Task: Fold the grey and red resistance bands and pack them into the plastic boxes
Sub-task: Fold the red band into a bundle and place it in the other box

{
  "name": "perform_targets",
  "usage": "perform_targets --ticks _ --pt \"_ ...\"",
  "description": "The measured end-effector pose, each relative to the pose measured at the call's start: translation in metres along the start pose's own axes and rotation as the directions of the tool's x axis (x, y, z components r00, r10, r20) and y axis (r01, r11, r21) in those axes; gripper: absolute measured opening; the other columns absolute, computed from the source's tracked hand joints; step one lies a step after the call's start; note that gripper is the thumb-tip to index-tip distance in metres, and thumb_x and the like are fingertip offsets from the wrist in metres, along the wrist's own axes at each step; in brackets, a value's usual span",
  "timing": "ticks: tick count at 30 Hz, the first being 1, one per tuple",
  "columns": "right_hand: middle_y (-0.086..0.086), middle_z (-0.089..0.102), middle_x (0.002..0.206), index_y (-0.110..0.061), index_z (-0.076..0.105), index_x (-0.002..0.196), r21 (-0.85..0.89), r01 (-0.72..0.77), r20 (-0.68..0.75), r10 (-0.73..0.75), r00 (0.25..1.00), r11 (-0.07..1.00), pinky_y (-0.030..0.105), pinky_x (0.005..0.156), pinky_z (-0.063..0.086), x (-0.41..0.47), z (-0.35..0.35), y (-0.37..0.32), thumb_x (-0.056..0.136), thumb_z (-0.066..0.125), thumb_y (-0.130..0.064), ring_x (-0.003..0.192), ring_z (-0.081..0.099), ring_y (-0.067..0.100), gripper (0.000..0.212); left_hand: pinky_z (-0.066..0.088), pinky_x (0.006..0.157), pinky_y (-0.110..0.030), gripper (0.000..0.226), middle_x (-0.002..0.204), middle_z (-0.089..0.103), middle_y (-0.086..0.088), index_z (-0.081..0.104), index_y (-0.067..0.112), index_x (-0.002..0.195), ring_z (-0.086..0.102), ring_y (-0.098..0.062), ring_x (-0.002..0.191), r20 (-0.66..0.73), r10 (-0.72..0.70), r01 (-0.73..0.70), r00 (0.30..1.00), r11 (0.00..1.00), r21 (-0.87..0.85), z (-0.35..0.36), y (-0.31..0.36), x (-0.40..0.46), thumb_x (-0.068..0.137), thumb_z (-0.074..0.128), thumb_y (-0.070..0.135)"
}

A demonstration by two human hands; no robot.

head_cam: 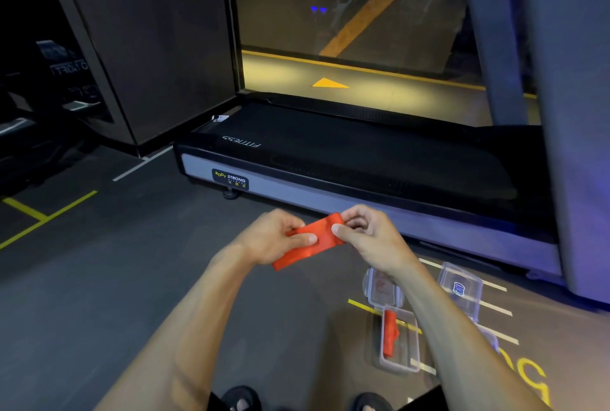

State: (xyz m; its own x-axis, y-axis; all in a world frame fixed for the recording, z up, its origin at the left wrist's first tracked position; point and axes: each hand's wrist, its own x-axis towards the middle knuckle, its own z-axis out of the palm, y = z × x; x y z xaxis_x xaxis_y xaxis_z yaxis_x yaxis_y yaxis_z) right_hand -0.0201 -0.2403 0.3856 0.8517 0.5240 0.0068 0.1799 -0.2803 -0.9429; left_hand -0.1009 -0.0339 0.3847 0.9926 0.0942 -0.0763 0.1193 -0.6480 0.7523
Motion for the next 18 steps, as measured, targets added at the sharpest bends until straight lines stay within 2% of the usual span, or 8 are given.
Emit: perform_targets --ticks 2,6,8,10,14,16,18 --pt "0.013 0.074 0.097 -0.010 0.067 0.100 0.005 0.000 -0.006 0.000 1.000 1.000 0.028 0.077 0.052 0.000 0.000 -0.001 0.091 0.075 -0.016 0.075 0.065 0.012 0.013 0.042 0.061 -0.027 0.030 0.061 0.061 0.006 0.070 0.015 0.073 0.052 -0.006 0.055 -0.008 -0.004 0.004 1.000 1.000 -0.010 0.000 0.001 0.000 0.091 0.074 0.039" --pt "0.017 0.074 0.098 -0.007 0.066 0.100 0.027 -0.020 -0.008 0.021 1.000 0.999 0.028 0.077 0.053 -0.001 0.002 -0.003 0.090 0.075 -0.014 0.078 0.066 0.016 0.016 0.042 0.060 -0.025 0.027 0.061 0.062 0.007 0.070 0.019 0.070 0.052 -0.006 0.055 -0.013 -0.003 0.002 1.000 1.000 -0.026 0.000 0.003 -0.002 0.091 0.075 0.037" --pt "0.017 0.071 0.092 -0.005 0.063 0.099 0.062 -0.038 -0.004 0.038 0.999 0.997 0.024 0.070 0.054 -0.002 0.003 -0.004 0.090 0.076 -0.011 0.076 0.066 0.017 0.017 0.041 0.060 -0.024 0.026 0.062 0.062 0.006 0.072 0.016 0.074 0.052 -0.006 0.056 0.001 0.007 -0.007 1.000 0.999 -0.050 0.000 0.004 -0.003 0.092 0.074 0.035" --pt "0.011 0.068 0.084 -0.005 0.060 0.096 0.122 -0.061 0.008 0.061 0.998 0.991 0.021 0.065 0.054 -0.003 0.005 -0.007 0.089 0.076 -0.006 0.073 0.065 0.015 0.018 0.040 0.059 -0.024 0.027 0.063 0.062 0.005 0.072 0.012 0.077 0.052 -0.007 0.057 0.019 0.018 -0.016 1.000 0.996 -0.086 0.000 0.006 -0.003 0.093 0.074 0.034" --pt "0.003 0.065 0.079 -0.009 0.059 0.094 0.191 -0.094 0.030 0.089 0.996 0.977 0.035 0.075 0.060 -0.003 0.007 -0.006 0.085 0.078 -0.001 0.070 0.067 0.014 0.023 0.039 0.056 -0.017 0.024 0.062 0.063 0.011 0.070 0.023 0.071 0.053 -0.002 0.056 0.040 0.051 -0.045 0.998 0.988 -0.147 0.003 0.013 -0.005 0.094 0.073 0.029" --pt "0.005 0.066 0.083 -0.010 0.063 0.101 0.207 -0.113 0.060 0.102 0.993 0.972 0.029 0.072 0.061 -0.002 0.007 -0.006 0.085 0.079 -0.001 0.071 0.068 0.012 0.024 0.040 0.057 -0.016 0.023 0.064 0.064 0.010 0.071 0.024 0.072 0.054 -0.001 0.057 0.041 0.068 -0.061 0.997 0.988 -0.145 0.004 0.016 -0.005 0.095 0.072 0.028" --pt "0.005 0.068 0.083 -0.009 0.068 0.103 0.200 -0.118 0.096 0.100 0.990 0.973 0.020 0.063 0.055 -0.002 0.008 -0.006 0.085 0.079 -0.002 0.067 0.066 0.007 0.023 0.040 0.057 -0.015 0.021 0.064 0.064 0.011 0.071 0.020 0.075 0.053 -0.001 0.057 0.047 0.082 -0.075 0.996 0.987 -0.143 0.004 0.017 -0.006 0.095 0.072 0.027"
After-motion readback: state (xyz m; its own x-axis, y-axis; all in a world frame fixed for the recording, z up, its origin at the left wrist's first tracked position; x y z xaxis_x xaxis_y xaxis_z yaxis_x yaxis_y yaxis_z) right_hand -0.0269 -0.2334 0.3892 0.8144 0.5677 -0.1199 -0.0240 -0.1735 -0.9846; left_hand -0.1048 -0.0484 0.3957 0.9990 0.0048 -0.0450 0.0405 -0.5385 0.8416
